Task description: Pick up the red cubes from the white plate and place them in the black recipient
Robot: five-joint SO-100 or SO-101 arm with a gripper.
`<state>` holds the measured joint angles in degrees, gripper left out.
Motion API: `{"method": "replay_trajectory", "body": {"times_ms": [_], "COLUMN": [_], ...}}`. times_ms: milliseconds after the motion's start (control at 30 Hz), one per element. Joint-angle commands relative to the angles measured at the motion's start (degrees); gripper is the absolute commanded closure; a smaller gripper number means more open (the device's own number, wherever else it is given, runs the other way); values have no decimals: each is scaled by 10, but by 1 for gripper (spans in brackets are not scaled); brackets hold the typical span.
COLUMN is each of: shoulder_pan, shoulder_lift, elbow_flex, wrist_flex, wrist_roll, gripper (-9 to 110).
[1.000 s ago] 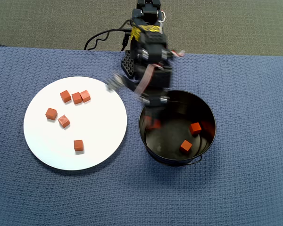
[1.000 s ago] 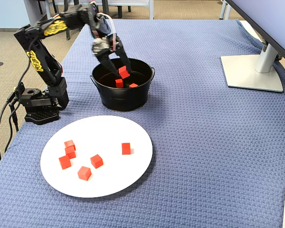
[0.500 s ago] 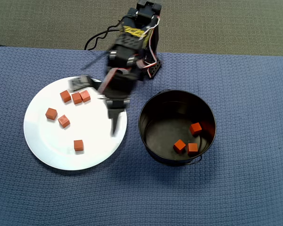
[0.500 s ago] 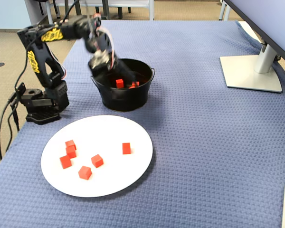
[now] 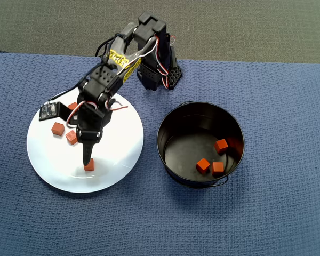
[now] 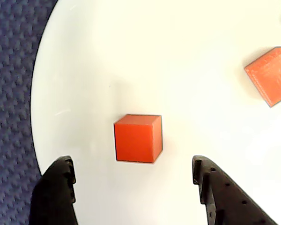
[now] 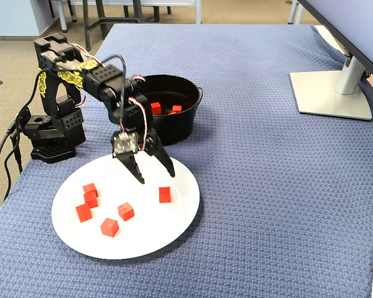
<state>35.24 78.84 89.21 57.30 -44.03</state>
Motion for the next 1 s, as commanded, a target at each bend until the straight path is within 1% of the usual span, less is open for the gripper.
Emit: {"method": "replay_trajectory", "body": {"times_ms": [0,300,467,567,867,967], "shoulder_pan": [0,-18,-20,-22,-39,-42], "shoulder_lift": [-28,-102,-147,-151,-126,-124], "elbow_flex": [-69,-104,-146,-152,-121,-111], "wrist_flex": [-8,-12,-2,-4,1,0], "wrist_roll": [30,60,69,75,69,65], "gripper": [77,79,84,86,86,91]}}
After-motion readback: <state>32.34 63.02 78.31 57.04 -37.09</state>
